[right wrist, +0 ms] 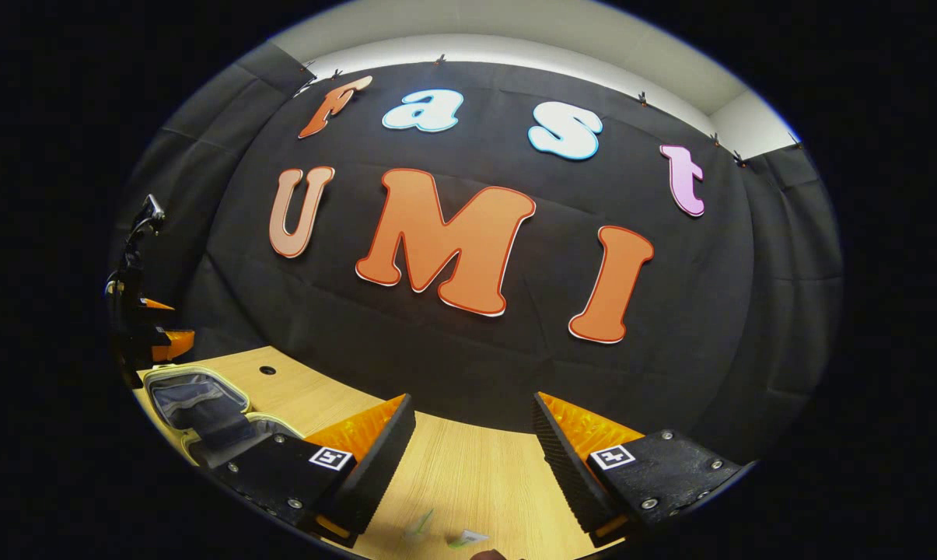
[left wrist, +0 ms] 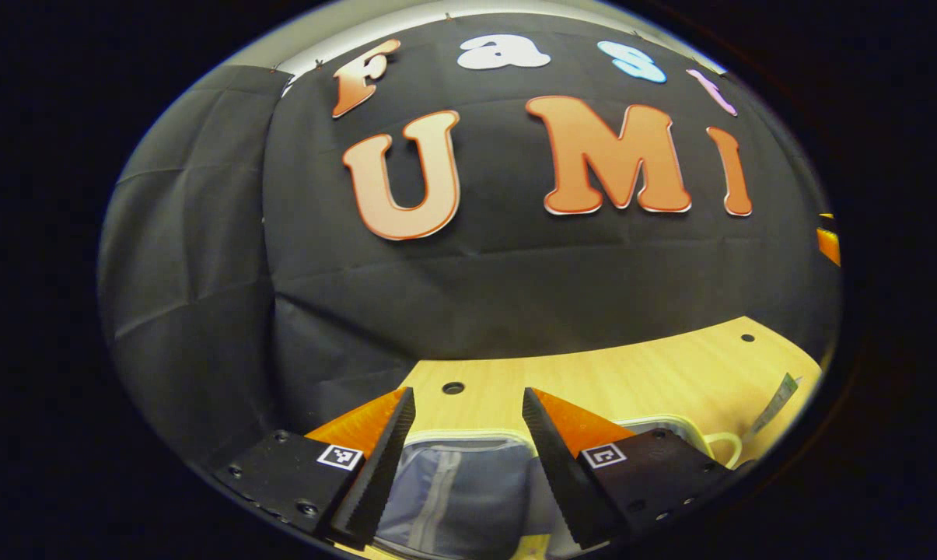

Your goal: First open the suitcase, pack the skin care products into it, and then close the suitcase.

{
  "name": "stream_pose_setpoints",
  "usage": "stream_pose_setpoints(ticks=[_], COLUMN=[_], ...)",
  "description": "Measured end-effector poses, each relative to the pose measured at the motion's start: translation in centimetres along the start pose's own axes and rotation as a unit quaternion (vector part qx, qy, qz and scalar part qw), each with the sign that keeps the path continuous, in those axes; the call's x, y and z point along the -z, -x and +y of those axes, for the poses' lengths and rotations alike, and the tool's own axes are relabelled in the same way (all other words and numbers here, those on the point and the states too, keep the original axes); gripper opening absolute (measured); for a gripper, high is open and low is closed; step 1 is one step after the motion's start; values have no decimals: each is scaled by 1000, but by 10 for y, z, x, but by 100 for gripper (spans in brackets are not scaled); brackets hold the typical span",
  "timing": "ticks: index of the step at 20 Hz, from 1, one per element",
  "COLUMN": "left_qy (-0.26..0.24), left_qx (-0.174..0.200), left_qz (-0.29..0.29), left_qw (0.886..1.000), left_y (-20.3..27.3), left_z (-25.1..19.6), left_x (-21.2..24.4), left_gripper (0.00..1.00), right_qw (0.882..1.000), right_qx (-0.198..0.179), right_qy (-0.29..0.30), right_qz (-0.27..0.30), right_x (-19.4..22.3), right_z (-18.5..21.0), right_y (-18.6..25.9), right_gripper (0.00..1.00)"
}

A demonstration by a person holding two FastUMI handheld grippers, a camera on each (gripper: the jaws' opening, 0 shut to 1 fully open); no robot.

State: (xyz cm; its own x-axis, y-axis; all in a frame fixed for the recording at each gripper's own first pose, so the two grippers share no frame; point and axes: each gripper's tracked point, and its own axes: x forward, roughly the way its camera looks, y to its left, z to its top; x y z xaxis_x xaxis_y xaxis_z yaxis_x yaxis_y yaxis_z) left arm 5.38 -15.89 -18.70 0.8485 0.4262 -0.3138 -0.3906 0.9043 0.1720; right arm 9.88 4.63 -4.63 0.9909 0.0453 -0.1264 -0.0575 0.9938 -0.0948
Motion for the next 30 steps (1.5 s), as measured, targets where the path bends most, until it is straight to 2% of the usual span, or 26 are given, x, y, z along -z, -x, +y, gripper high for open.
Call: stream_pose_setpoints(ticks=[4, 5, 9, 10, 17, 22, 30], left_qy=[-4, -1, 15, 18, -10, -9, -29], left_qx=[28, 34, 56, 64, 115, 126, 146], left_qz=[-20, -26, -30, -34, -64, -69, -49], left_qw=[999, 999, 998, 997, 991, 990, 988], left_y=[10, 14, 26, 30, 53, 62, 90], left_z=[-49, -63, -113, -124, -204, -240, -305], left_x=[-21, -23, -25, -30, -51, -57, -34], left_gripper=[95, 92, 95, 93, 94, 100, 99], right_qw=[1000, 1000, 1000, 1000, 1000, 1000, 999], right_qx=[0, -2, -14, -15, -14, -11, -25], right_qy=[-2, -7, -10, -8, -15, -28, -31], right_qz=[-7, -8, -16, -17, -9, -5, -4], right_x=[1, 2, 0, 0, 8, 22, 47], right_z=[-1, 0, 0, 1, -9, -31, -62], right_y=[-1, -1, 0, 0, 5, 18, 26], right_gripper=[95, 95, 95, 95, 95, 95, 95])
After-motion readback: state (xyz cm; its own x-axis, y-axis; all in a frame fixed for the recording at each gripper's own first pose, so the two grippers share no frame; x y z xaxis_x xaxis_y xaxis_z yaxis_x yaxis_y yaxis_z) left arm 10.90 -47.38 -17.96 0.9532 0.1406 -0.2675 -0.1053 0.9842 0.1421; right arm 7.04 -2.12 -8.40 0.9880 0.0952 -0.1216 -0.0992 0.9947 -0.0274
